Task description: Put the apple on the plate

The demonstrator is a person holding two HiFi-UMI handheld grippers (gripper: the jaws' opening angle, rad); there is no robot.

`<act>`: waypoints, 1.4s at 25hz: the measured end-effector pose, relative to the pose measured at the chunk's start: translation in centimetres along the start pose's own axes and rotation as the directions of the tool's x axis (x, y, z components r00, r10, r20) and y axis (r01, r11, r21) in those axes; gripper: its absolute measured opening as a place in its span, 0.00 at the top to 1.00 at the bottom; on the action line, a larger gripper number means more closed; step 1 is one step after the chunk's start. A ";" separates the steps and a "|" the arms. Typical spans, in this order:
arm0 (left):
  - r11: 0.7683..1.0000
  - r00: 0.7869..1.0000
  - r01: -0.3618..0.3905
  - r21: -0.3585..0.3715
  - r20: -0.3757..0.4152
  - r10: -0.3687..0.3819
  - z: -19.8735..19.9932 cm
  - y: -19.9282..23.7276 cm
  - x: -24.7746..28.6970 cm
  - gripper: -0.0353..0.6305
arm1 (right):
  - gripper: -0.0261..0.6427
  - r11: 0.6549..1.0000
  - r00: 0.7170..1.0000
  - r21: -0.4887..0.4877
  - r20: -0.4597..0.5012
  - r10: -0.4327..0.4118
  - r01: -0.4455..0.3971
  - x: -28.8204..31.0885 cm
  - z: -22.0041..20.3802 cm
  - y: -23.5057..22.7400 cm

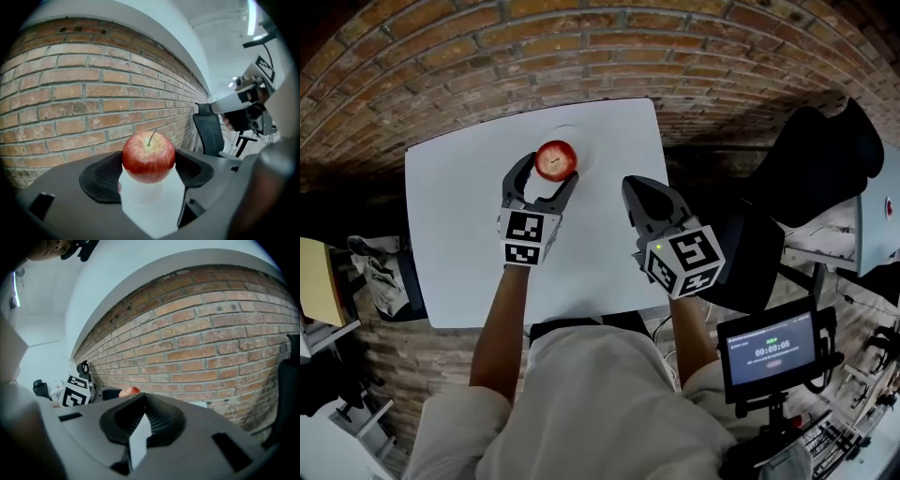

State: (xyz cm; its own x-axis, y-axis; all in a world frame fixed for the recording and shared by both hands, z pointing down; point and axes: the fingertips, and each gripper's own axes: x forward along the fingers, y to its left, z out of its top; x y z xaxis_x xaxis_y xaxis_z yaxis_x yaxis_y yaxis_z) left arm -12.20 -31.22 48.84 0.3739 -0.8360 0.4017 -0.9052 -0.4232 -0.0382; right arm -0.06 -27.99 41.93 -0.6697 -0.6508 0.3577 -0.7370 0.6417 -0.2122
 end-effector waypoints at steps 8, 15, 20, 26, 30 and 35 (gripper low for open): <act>0.997 0.998 0.034 -0.072 -0.046 -0.037 -3.5 0.6 3.6 0.41 | 0.96 0.999 0.999 0.033 -0.040 -0.037 0.038 0.5 -1.7 -1.4; 0.998 0.995 0.022 -0.067 -0.096 -0.029 -6.2 1.9 6.6 0.41 | 0.96 0.997 0.996 0.053 -0.066 -0.061 0.065 0.6 -2.5 -2.1; 0.997 0.991 0.028 -0.071 -0.129 -0.037 -8.2 2.6 9.1 0.41 | 0.96 0.995 0.993 0.059 -0.085 -0.076 0.081 0.7 -3.5 -2.8; 0.998 0.983 0.035 -0.055 -0.176 -0.044 -10.0 2.1 11.0 0.41 | 0.96 0.993 0.991 0.073 -0.105 -0.088 0.096 0.6 -4.4 -3.3; 0.999 0.979 0.036 -0.032 -0.199 -0.041 -11.1 1.8 11.5 0.41 | 0.96 0.992 0.989 0.081 -0.114 -0.092 0.102 0.6 -5.0 -3.5; 0.999 0.985 0.033 -0.041 -0.169 -0.040 -11.1 1.8 11.8 0.41 | 0.96 0.990 0.987 0.091 -0.126 -0.100 0.112 0.5 -5.6 -3.9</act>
State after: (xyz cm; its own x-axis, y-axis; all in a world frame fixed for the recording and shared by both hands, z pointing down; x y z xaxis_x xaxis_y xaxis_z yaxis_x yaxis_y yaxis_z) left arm -11.71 -37.96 63.64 0.3701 -0.7477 0.5513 -0.8997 -0.4363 0.0124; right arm 2.99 -28.52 48.01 -0.5759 -0.6550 0.4892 -0.8123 0.5256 -0.2526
